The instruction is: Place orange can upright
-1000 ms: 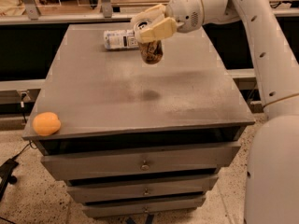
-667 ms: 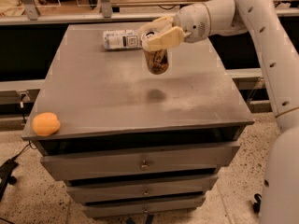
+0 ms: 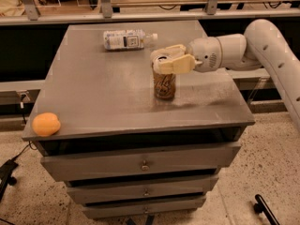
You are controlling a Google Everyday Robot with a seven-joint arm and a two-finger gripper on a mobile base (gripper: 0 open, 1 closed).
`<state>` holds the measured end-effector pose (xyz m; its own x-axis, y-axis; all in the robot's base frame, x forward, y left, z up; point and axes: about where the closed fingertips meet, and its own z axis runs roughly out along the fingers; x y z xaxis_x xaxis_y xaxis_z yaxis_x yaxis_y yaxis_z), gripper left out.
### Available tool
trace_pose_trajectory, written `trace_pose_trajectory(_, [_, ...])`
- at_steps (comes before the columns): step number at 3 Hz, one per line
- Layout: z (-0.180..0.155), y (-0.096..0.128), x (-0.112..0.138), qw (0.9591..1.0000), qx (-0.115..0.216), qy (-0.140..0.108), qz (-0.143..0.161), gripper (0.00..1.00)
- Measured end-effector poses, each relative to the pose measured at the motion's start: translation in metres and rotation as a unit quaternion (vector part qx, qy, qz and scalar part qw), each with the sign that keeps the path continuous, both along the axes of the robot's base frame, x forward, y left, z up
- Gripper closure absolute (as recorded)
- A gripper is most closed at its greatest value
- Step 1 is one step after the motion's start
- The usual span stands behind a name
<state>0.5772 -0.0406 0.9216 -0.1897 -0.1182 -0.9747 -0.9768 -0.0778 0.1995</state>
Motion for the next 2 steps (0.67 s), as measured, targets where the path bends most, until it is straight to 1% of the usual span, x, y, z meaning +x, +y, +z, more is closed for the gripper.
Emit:
trace_pose_trajectory(1, [-0.0062,-0.004,-0.0038,0.9999,0.004,0.009,-0.007,0.84])
trace_pose_trajectory(2, [0.0008,-0.004,-0.0037,0.9999,0.004,0.009,-0.007,0.6])
